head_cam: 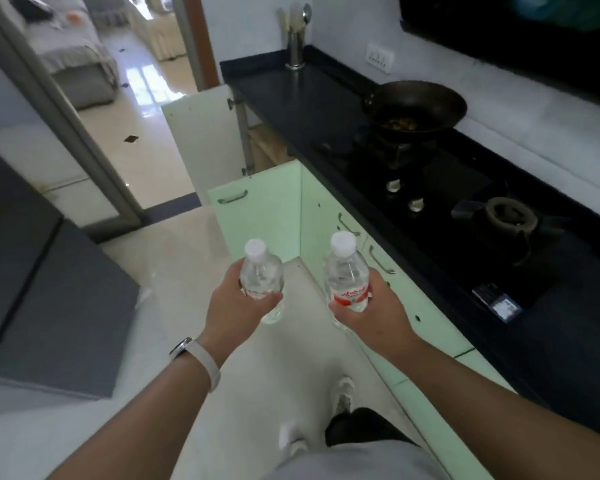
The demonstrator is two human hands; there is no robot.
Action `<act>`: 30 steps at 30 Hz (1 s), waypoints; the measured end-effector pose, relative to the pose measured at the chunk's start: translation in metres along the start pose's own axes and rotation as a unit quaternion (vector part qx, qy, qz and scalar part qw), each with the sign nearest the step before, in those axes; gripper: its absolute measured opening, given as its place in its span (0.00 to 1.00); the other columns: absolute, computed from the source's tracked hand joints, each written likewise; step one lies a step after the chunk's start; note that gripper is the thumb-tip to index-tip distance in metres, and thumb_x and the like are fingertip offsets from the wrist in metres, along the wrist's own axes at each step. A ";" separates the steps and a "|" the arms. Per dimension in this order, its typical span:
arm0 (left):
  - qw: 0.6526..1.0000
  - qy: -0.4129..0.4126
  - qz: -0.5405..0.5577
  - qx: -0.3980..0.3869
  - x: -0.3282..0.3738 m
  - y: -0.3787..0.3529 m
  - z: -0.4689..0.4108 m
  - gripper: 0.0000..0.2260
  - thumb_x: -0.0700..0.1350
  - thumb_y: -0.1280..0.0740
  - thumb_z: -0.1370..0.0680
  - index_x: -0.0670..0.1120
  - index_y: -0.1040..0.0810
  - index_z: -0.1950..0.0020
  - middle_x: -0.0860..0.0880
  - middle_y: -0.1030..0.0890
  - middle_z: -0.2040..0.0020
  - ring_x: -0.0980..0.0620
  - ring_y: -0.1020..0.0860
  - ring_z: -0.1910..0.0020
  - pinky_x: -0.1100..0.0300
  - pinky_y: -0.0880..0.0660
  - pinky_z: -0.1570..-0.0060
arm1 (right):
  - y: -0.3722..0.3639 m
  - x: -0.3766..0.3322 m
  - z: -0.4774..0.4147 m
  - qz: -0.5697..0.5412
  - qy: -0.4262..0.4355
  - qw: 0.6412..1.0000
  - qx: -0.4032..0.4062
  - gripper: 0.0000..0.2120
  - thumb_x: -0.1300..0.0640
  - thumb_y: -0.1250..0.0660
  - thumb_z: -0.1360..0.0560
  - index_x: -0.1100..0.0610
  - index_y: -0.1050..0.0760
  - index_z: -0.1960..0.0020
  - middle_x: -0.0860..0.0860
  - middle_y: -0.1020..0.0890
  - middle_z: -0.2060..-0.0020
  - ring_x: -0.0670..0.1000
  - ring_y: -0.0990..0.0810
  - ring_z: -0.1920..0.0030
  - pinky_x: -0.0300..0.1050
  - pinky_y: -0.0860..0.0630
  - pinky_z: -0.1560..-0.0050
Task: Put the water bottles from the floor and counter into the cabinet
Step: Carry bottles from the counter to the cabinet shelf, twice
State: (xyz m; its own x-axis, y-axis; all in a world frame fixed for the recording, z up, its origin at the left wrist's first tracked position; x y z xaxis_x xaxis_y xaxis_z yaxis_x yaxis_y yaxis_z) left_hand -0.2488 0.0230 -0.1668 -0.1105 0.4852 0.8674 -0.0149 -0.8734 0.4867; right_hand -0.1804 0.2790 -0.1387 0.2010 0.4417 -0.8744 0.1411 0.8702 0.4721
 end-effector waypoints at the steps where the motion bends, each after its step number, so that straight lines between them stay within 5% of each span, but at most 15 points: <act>1: 1.000 0.007 0.003 0.010 -0.005 0.008 -0.002 0.30 0.48 0.19 0.34 0.54 0.26 0.35 0.58 0.18 0.48 0.53 0.19 0.49 0.56 0.23 0.47 | -0.009 -0.005 -0.008 0.002 0.002 1.000 -0.011 0.22 0.51 0.22 0.33 0.36 0.30 0.48 0.39 0.19 0.54 0.35 0.20 0.56 0.32 0.27 0.57; 8: 0.996 0.055 -0.005 0.071 -0.036 0.059 -0.030 0.32 0.52 0.20 0.36 0.59 0.27 0.34 0.61 0.18 0.47 0.57 0.19 0.49 0.52 0.21 0.45 | -0.075 -0.035 -0.076 -0.001 0.035 0.996 -0.082 0.21 0.51 0.22 0.33 0.40 0.30 0.48 0.39 0.19 0.55 0.33 0.22 0.56 0.29 0.29 0.61; 15: 0.990 0.068 -0.018 0.118 -0.011 0.083 -0.105 0.29 0.47 0.20 0.33 0.54 0.26 0.34 0.62 0.20 0.48 0.64 0.22 0.50 0.66 0.27 0.54 | -0.103 -0.061 -0.170 -0.025 0.060 0.990 -0.125 0.22 0.50 0.22 0.34 0.42 0.29 0.45 0.40 0.19 0.54 0.36 0.21 0.56 0.31 0.25 0.59; 20: 0.987 0.054 -0.019 0.151 0.011 0.093 -0.153 0.29 0.47 0.19 0.34 0.56 0.26 0.36 0.63 0.20 0.48 0.63 0.21 0.50 0.62 0.26 0.51 | -0.111 -0.084 -0.236 -0.038 0.075 0.988 -0.127 0.22 0.49 0.22 0.34 0.44 0.28 0.44 0.40 0.19 0.55 0.38 0.21 0.57 0.32 0.25 0.59; 26: 0.985 0.048 -0.011 0.167 0.021 0.106 -0.191 0.29 0.45 0.19 0.33 0.54 0.26 0.36 0.60 0.19 0.48 0.66 0.21 0.52 0.74 0.29 0.58 | -0.135 -0.113 -0.288 -0.040 0.109 0.984 -0.136 0.24 0.48 0.22 0.34 0.42 0.31 0.44 0.38 0.21 0.54 0.39 0.21 0.56 0.35 0.24 0.57; 30: 0.981 0.057 -0.002 0.184 0.010 0.129 -0.210 0.28 0.45 0.19 0.33 0.53 0.25 0.36 0.60 0.19 0.48 0.66 0.20 0.52 0.73 0.29 0.56 | -0.161 -0.128 -0.308 -0.025 0.115 0.981 -0.154 0.24 0.47 0.22 0.33 0.43 0.31 0.44 0.38 0.22 0.55 0.40 0.21 0.56 0.34 0.25 0.58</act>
State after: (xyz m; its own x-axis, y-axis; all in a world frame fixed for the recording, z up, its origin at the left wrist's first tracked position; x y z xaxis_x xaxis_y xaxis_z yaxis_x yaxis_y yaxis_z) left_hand -0.4604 -0.0930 -0.1169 -0.2230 0.4629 0.8579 0.3425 -0.7868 0.5135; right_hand -0.5270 0.1496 -0.1373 -0.0269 0.4036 -0.9146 -0.1614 0.9011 0.4024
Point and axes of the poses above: each hand's wrist, its own z-axis away from the middle knuckle, its own y-axis out of the back of the hand, x = y × z, the point moved 9 cm from there along -z, towards the middle knuckle
